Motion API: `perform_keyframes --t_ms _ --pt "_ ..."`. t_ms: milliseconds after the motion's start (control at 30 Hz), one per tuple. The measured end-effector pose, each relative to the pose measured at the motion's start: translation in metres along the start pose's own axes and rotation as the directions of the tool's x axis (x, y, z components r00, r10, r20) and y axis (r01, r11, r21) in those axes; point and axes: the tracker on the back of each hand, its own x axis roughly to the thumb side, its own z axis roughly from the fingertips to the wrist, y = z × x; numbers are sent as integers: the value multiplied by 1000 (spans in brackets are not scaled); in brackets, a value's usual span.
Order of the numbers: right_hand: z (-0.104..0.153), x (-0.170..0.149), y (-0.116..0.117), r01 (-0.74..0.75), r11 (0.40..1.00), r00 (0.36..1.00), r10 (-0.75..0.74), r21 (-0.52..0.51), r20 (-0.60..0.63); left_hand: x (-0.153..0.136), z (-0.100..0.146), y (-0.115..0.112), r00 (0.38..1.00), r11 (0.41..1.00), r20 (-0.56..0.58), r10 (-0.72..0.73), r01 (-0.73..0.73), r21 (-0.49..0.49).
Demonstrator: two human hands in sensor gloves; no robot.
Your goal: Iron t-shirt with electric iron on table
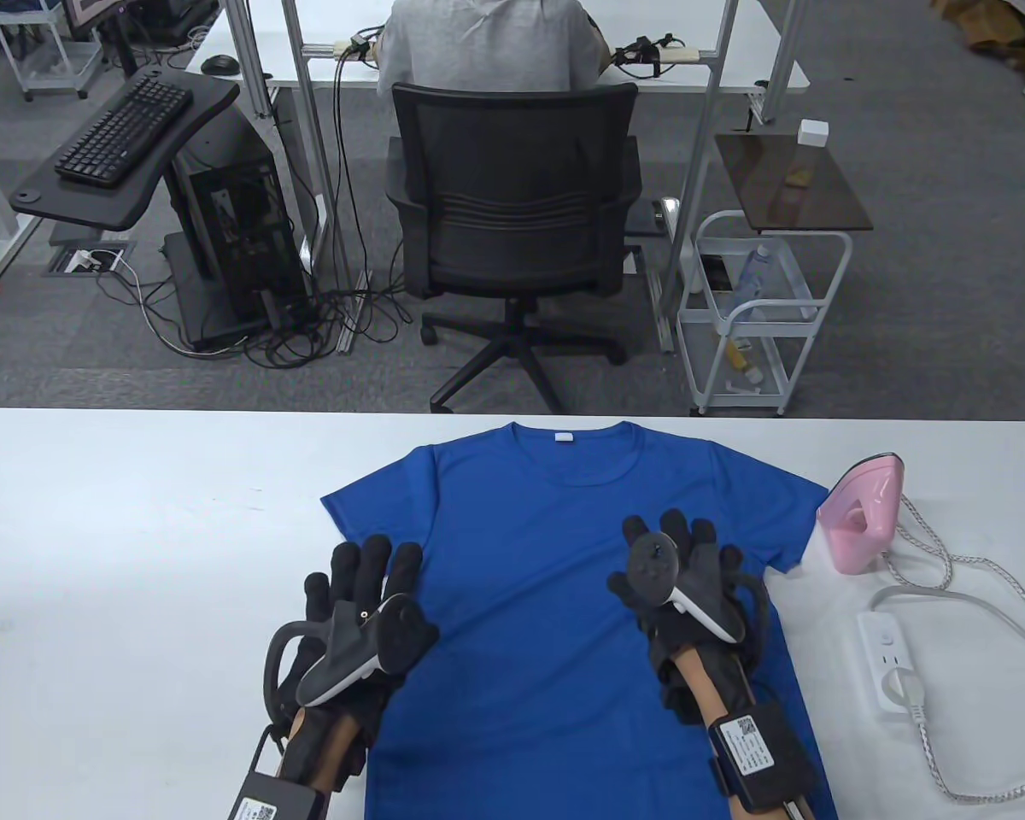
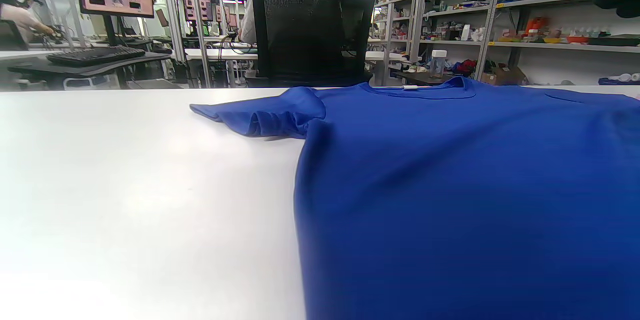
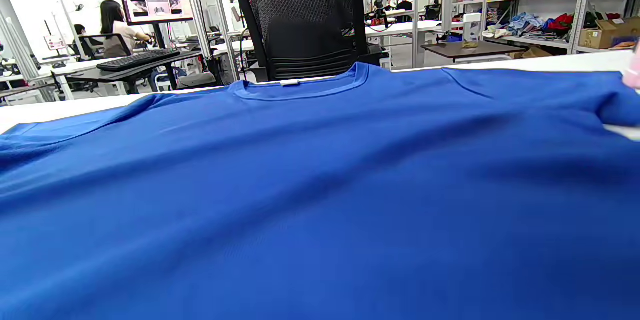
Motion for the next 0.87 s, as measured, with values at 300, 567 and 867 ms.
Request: perform_keyframes --t_ms 300,567,867 --pt "48 -34 14 -28 996 999 24 -84 -49 23 16 -18 1000 999 20 -10 9 33" --pt "43 -42 28 -92 994 994 88 -66 -58 19 18 -24 1000 996 13 -11 9 91" --pt "47 -35 29 -87 995 995 85 -54 -47 21 22 -29 998 995 22 -53 50 88"
